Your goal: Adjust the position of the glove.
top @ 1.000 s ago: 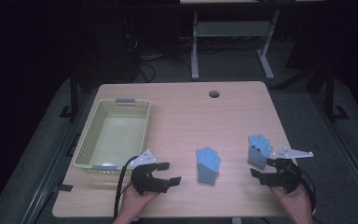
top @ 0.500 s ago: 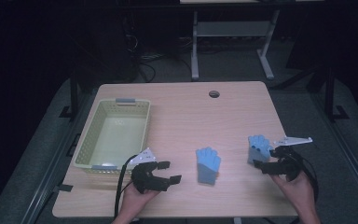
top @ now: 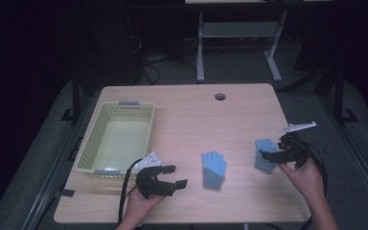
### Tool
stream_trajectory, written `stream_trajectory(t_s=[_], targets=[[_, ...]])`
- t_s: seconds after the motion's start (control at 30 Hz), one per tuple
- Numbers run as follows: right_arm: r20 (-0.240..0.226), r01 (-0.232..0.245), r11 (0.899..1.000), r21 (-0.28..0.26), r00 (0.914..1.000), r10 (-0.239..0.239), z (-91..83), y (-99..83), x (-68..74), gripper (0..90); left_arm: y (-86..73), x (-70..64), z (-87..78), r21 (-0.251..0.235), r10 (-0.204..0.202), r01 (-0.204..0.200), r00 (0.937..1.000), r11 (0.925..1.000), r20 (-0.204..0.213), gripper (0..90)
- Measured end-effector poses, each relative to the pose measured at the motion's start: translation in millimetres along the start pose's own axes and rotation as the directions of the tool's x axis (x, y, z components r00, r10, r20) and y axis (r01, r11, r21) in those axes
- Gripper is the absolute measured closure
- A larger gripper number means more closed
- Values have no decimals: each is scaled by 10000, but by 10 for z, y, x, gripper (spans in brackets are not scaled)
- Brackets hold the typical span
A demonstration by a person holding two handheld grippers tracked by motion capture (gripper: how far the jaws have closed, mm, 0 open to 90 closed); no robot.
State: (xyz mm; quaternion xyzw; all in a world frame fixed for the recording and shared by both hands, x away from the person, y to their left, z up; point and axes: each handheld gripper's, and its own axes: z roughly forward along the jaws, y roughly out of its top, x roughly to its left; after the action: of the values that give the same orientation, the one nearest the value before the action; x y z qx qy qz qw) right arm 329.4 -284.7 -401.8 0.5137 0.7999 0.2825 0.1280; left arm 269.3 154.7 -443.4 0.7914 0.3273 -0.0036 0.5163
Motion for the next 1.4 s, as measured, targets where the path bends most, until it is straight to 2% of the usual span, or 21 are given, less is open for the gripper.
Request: stream_trajectory(t_s=[0.07,0.37,0.53,0.67,0.77,0.93,1.1,1.17,1.3,1.4], targets=[[-20,-15,9999,167,10000,15,46,46,-31,225,7,-5,2,-176,-86,87,10000,9998,36,211],[33,-459,9931,1081,9989,458,259,83,-144,270,-5,11,22,-27,-115,115,9999,9999,86,211],[134,-465,9871,1535,9989,450,367,89,-164,352,-7,6,36,-50,-175,176,9998,9998,130,212],[236,-591,9775,2023,9982,554,457,78,-162,400,-12,-4,34,-36,-157,158,9998,9999,119,213],[427,-409,9682,2469,9986,313,526,59,-133,452,6,-9,25,-88,-73,74,9998,9999,171,213],[576,-374,9674,2506,9981,236,544,53,-125,536,-13,-7,38,-35,-178,178,9997,9998,157,213],[477,-171,9646,2631,9988,47,551,73,-94,657,-10,-25,49,-91,-246,248,9995,9997,210,214],[448,-96,9629,2699,9990,-26,554,82,-87,675,-8,-28,52,-70,-231,233,9995,9997,207,214],[349,-195,9641,2649,9993,106,553,80,-106,690,-24,-26,62,-55,-286,287,9994,9996,187,214],[341,-219,9649,2619,9993,135,544,79,-125,785,-16,-38,55,-75,-274,276,9994,9996,196,215]])
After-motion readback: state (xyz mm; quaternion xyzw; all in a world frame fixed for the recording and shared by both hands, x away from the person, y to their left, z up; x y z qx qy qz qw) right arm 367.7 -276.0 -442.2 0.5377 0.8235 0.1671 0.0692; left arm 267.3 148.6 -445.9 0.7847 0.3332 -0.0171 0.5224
